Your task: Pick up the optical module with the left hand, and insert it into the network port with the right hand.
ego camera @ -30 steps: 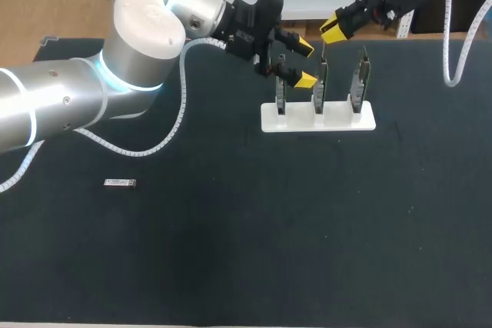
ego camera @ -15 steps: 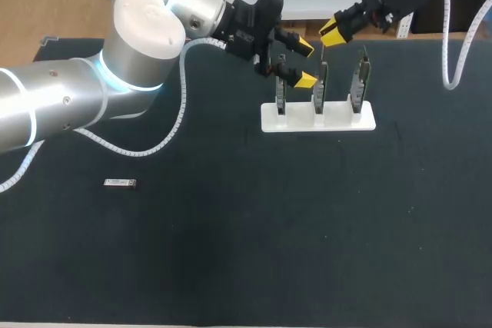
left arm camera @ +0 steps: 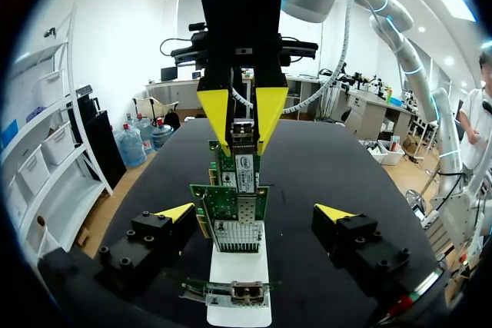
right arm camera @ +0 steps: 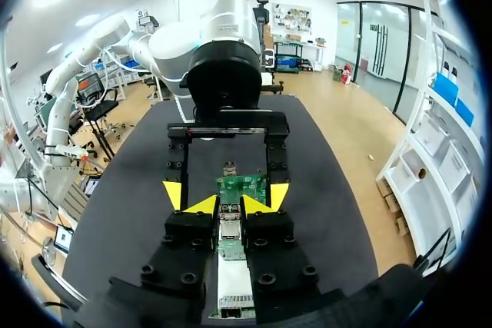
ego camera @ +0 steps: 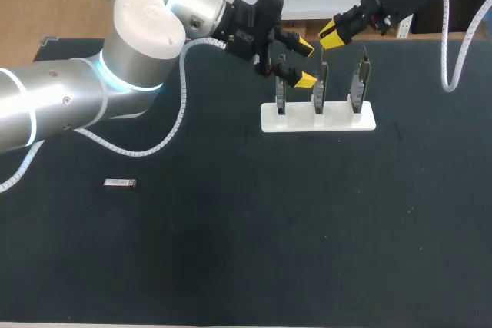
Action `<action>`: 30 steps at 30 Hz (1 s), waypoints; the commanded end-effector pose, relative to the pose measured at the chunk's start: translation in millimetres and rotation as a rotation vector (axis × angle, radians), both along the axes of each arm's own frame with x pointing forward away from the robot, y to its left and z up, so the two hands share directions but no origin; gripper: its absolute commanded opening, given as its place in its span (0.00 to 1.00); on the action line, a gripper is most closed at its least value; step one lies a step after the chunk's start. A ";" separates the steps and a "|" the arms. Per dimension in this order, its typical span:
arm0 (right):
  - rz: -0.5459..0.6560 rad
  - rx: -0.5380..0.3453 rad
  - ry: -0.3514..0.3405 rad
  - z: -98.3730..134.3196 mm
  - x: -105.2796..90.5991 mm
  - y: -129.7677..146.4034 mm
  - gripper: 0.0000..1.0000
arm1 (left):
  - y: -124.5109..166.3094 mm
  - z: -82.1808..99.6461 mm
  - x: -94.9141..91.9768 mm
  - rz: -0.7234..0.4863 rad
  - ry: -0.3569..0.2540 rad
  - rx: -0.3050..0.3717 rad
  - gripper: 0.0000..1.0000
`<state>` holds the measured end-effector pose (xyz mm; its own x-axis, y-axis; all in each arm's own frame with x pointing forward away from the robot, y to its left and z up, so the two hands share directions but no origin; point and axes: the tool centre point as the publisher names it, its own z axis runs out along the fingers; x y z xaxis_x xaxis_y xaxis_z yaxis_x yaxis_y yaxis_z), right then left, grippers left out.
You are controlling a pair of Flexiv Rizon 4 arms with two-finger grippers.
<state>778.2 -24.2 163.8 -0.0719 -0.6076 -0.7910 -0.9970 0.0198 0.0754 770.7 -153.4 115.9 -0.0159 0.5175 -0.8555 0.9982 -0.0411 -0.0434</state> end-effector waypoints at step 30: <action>-0.031 0.057 0.044 10.0 7.4 -5.0 1.00 | -0.2 0.4 -0.2 0.002 0.000 0.003 1.00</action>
<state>782.2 -24.7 171.0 -0.1264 -0.5625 -0.8171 -0.9918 0.0540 0.1163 770.7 -153.4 115.9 -0.0158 0.5175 -0.8556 0.9982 -0.0411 -0.0433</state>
